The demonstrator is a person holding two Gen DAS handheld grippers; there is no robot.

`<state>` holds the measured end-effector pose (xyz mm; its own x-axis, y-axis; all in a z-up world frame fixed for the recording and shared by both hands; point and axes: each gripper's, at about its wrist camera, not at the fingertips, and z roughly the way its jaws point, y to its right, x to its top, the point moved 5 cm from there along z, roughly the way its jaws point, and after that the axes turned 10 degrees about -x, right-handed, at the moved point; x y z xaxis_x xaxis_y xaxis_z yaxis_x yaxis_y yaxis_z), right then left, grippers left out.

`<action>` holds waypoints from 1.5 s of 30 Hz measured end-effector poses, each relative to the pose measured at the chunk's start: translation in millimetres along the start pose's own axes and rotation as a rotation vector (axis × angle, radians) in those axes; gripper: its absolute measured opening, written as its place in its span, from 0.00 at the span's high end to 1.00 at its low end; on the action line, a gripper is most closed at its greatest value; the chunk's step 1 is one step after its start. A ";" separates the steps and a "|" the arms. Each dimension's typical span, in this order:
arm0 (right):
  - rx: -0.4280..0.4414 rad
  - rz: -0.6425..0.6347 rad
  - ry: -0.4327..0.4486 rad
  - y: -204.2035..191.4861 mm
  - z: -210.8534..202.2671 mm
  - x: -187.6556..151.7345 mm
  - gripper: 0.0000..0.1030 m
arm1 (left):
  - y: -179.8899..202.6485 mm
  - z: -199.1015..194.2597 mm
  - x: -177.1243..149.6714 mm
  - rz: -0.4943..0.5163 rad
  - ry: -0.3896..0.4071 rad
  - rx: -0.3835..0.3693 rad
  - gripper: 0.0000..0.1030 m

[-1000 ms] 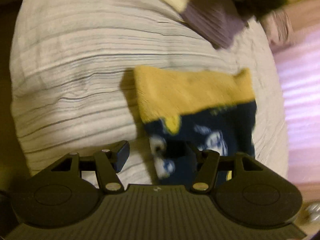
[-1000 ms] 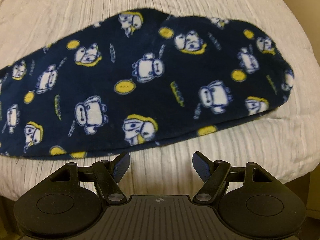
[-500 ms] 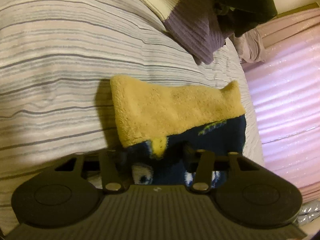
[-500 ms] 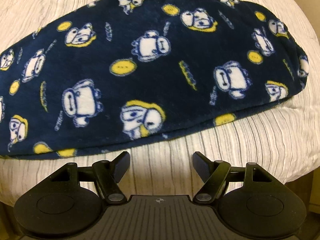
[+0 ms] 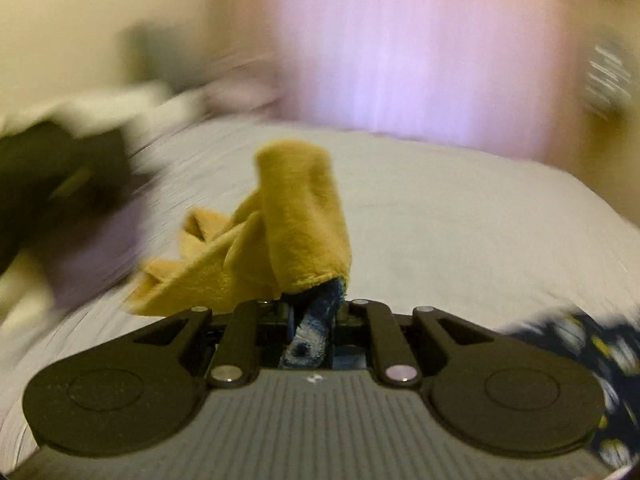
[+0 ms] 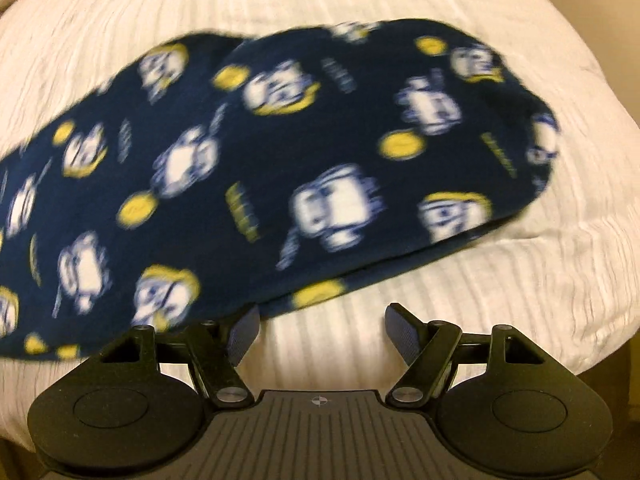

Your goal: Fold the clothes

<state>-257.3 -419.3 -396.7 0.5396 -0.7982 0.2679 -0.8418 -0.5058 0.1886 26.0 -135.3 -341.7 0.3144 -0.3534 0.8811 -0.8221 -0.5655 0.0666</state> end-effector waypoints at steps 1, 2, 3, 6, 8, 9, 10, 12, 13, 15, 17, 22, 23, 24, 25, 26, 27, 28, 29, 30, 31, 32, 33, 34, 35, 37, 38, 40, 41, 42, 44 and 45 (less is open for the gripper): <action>0.010 0.021 0.011 5.5 -0.7 3.1 0.29 | 32.0 7.5 -4.3 0.065 -0.022 -0.064 0.89; 0.021 0.042 0.024 10.3 -1.4 6.2 0.29 | 64.1 15.5 -11.0 0.127 -0.048 -0.129 0.87; 0.035 0.061 0.035 13.4 -1.5 9.2 0.29 | 90.5 25.2 -23.5 0.172 -0.097 -0.194 0.86; 0.075 0.107 0.059 20.7 -0.8 18.0 0.29 | 146.4 48.4 -77.0 0.271 -0.290 -0.312 0.80; 0.104 0.128 0.069 23.2 1.2 22.9 0.29 | 171.0 54.4 -105.1 0.338 -0.376 -0.338 0.78; 0.122 0.138 0.075 23.7 2.2 25.0 0.29 | 175.1 51.3 -113.2 0.373 -0.386 -0.316 0.78; 0.146 0.150 0.083 23.5 2.6 26.6 0.29 | 172.5 45.1 -112.1 0.358 -0.388 -0.330 0.72; 0.215 0.179 0.097 21.6 2.9 28.7 0.29 | 164.0 31.1 -105.4 0.303 -0.388 -0.375 0.66; 0.268 0.198 0.097 19.3 3.2 28.9 0.29 | 159.8 24.1 -102.0 0.276 -0.388 -0.397 0.66; 0.408 0.247 0.084 12.5 3.1 28.5 0.29 | 146.1 13.3 -95.8 0.202 -0.394 -0.410 0.66; 0.548 0.291 0.072 3.1 1.0 29.0 0.30 | 131.8 2.9 -89.6 0.126 -0.401 -0.419 0.67; 0.781 0.272 0.076 -44.5 -10.3 33.1 0.30 | 86.1 -4.2 -87.7 -0.048 -0.436 -0.294 0.70; 0.800 0.276 0.055 -54.8 -7.7 31.6 0.30 | 78.8 -3.4 -88.6 -0.095 -0.438 -0.280 0.70; 0.820 0.281 0.035 -65.1 -5.1 30.1 0.30 | 71.7 -2.1 -89.6 -0.143 -0.439 -0.269 0.70; 0.839 0.285 0.014 -75.4 -2.5 28.6 0.30 | 64.6 -0.8 -90.7 -0.191 -0.440 -0.257 0.70; 0.844 0.294 -0.008 -84.2 2.1 27.0 0.43 | 59.4 -1.0 -90.1 -0.221 -0.435 -0.254 0.70; 0.831 0.308 -0.032 -91.2 9.5 25.3 0.55 | 54.7 -1.5 -89.1 -0.246 -0.430 -0.253 0.70; 0.819 0.328 -0.061 -96.9 17.3 23.7 0.81 | 50.0 -2.0 -88.1 -0.272 -0.425 -0.251 0.70; 0.814 0.356 -0.092 -99.9 24.3 22.2 0.85 | 45.3 -2.5 -87.1 -0.297 -0.419 -0.250 0.70; 0.812 0.370 -0.091 -99.3 24.1 20.6 0.89 | 40.5 -3.0 -86.1 -0.323 -0.414 -0.249 0.70; 0.806 0.360 -0.058 -95.9 15.8 18.4 0.94 | 35.8 -3.5 -85.1 -0.348 -0.408 -0.247 0.71; 0.800 0.350 -0.026 -92.5 7.5 16.3 0.95 | 31.0 -4.0 -84.1 -0.373 -0.403 -0.246 0.71; 0.794 0.339 0.007 -89.1 -0.8 14.1 0.95 | 27.7 -4.8 -83.0 -0.387 -0.397 -0.249 0.71; 0.788 0.329 0.039 -85.7 -9.2 12.0 0.95 | 24.6 -5.7 -81.9 -0.398 -0.390 -0.254 0.71; 0.782 0.318 0.072 -82.2 -17.6 9.9 0.95 | 22.9 -5.2 -81.9 -0.403 -0.392 -0.257 0.71; 0.750 0.301 0.107 -76.6 -25.8 3.9 0.95 | 21.1 -2.7 -82.7 -0.403 -0.399 -0.261 0.71; 0.697 0.301 0.067 -76.1 -13.3 -2.5 0.95 | 21.0 -0.7 -83.2 -0.399 -0.402 -0.261 0.71; 0.644 0.286 -0.014 -78.9 8.8 -9.6 0.94 | 21.6 2.3 -84.6 -0.398 -0.413 -0.264 0.71; 0.637 0.264 -0.022 -81.5 11.4 -7.9 0.86 | 22.1 3.3 -85.0 -0.399 -0.418 -0.267 0.71; 0.625 0.233 0.001 -84.1 7.0 -4.0 0.76 | 22.4 3.0 -85.2 -0.396 -0.419 -0.271 0.71; 0.586 0.166 0.086 -86.5 -8.7 5.7 0.30 | 22.3 1.9 -86.3 -0.389 -0.423 -0.276 0.71; 0.572 0.150 0.140 -85.0 -16.7 9.5 0.30 | 21.5 1.7 -87.3 -0.390 -0.429 -0.276 0.71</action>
